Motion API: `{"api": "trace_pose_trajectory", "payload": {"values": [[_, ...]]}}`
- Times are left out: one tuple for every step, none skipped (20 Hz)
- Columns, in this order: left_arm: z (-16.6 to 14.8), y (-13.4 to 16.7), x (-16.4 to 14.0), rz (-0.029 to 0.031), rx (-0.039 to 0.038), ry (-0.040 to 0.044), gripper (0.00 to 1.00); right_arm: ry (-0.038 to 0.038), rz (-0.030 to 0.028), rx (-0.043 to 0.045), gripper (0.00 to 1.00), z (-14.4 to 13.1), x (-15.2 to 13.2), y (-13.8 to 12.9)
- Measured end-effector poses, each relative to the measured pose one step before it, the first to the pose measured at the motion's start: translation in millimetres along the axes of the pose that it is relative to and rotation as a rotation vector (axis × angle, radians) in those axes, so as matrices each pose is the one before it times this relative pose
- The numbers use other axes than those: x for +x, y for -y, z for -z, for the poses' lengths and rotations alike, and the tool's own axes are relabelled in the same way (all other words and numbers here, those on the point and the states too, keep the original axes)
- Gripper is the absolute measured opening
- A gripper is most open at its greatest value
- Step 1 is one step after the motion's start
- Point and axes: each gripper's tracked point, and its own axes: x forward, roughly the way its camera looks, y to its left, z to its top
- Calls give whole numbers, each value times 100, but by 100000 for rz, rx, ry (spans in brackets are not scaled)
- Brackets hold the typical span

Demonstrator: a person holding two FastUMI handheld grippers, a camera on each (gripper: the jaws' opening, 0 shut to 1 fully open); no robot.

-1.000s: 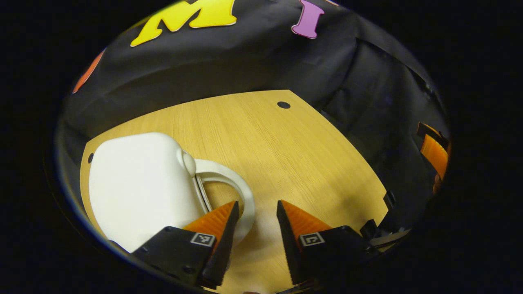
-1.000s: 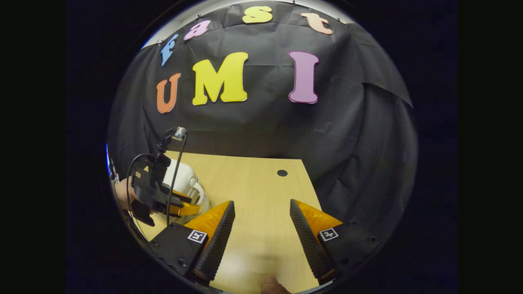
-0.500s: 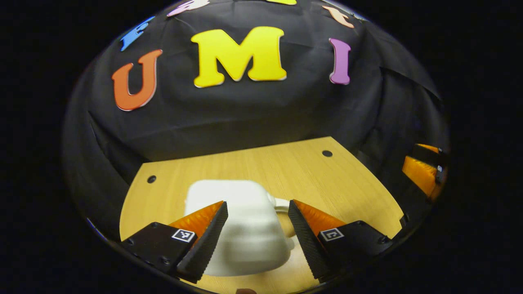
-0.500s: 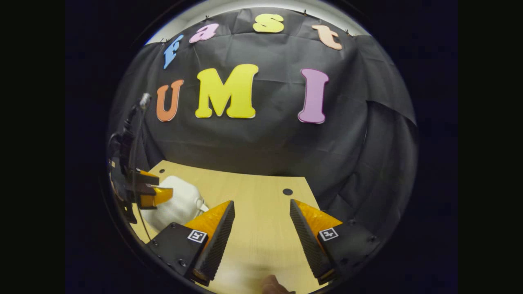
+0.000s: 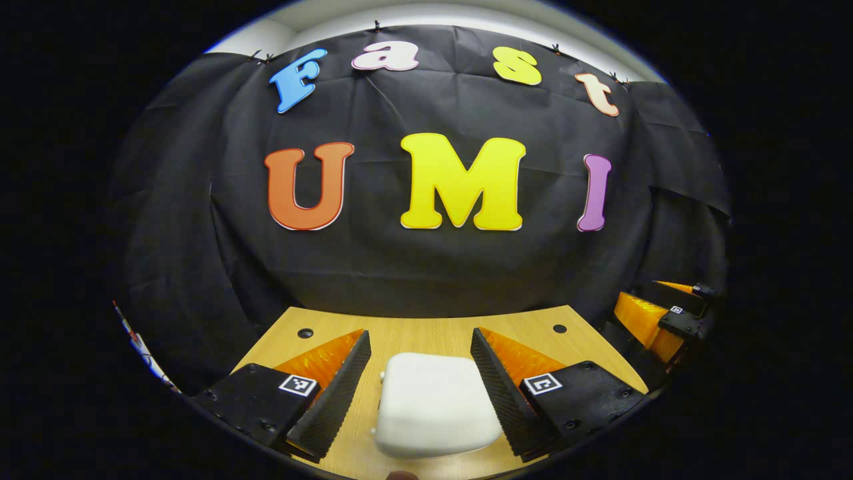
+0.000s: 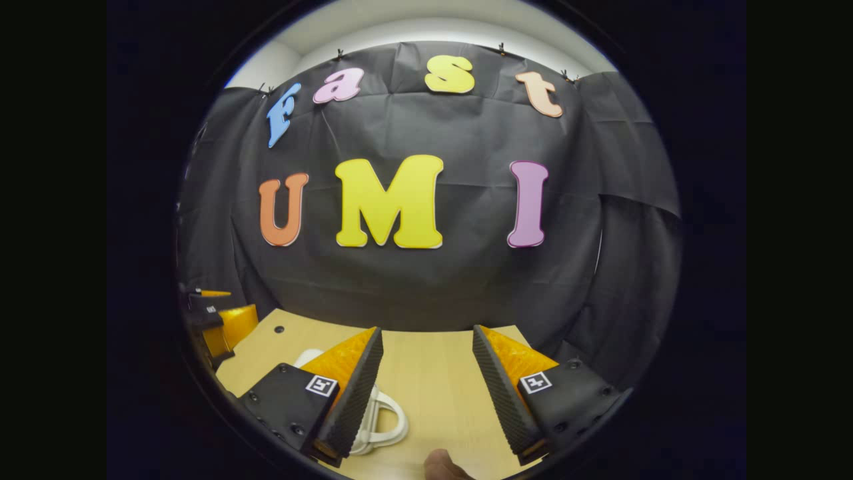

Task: First open the suitcase, pack the skin care products into it, and then close the suitcase.

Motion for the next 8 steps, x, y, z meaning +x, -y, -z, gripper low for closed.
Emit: {"api": "trace_pose_trajectory", "payload": {"values": [[143, -174, -273, -26, -1002, 544, 96, 502, -245, -1386, 81, -38, -254, -1025], [38, 96, -101, 1461, -607, 677, 96, -67, -1364, -1896, 81, 161, -238, -959], [155, 357, -214, 2029, 371, 35, 96, -209, -1531, -1618, 81, 343, -175, -1224], [-146, -215, -239, 50, 1594, 975, 96, -407, -952, -1466, 81, 331, -180, -842], [-220, -225, -110, 243, 1279, 916, 96, -636, -891, -385, 81, 252, -252, -678], [-243, -140, -123, -50, 849, 711, 96, -728, -828, -39, 81, 195, -47, -727], [-259, -24, -57, 275, 333, 776, 96, -386, -185, 27, 81, 98, 19, -314], [-44, -129, -111, 33, 194, 525, 96, 243, -84, -138, 81, -208, -49, -236]]}}
